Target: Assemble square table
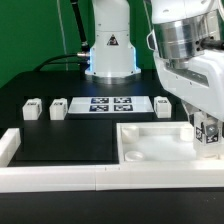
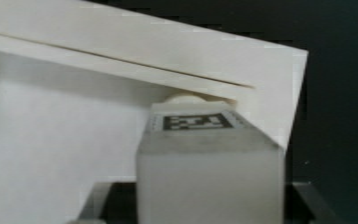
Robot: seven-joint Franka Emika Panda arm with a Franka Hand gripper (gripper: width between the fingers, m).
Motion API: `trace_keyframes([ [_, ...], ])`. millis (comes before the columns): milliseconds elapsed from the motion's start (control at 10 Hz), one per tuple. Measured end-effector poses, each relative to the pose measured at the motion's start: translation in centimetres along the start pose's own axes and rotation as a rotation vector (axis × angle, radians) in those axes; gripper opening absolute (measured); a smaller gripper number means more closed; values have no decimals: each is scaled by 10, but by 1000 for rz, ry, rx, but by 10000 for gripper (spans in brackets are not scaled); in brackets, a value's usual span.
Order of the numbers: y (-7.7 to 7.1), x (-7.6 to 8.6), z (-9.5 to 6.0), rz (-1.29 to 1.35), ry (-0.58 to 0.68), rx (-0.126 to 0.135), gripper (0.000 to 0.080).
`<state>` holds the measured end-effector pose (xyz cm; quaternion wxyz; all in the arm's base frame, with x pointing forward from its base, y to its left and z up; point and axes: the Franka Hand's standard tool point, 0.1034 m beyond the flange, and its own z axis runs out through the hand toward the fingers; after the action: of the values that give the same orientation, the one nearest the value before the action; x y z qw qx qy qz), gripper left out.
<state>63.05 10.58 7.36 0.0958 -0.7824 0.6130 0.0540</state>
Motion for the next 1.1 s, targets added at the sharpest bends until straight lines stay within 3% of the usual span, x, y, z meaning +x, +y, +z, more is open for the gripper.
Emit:
trace_keyframes([
  [100, 0, -1, 0, -44, 0, 0, 346],
  [200, 0, -7, 1, -219, 31, -20, 346],
  [300, -3, -14, 2, -430, 49, -33, 548],
  [400, -4, -15, 2, -619, 45, -29, 548],
  [500, -4, -14, 2, -643, 46, -31, 632],
  [700, -3, -12, 2, -850, 47, -40, 646],
  [900, -6, -15, 1, -1244, 75, -71, 649],
  [1100, -7, -16, 2, -1275, 76, -65, 627],
])
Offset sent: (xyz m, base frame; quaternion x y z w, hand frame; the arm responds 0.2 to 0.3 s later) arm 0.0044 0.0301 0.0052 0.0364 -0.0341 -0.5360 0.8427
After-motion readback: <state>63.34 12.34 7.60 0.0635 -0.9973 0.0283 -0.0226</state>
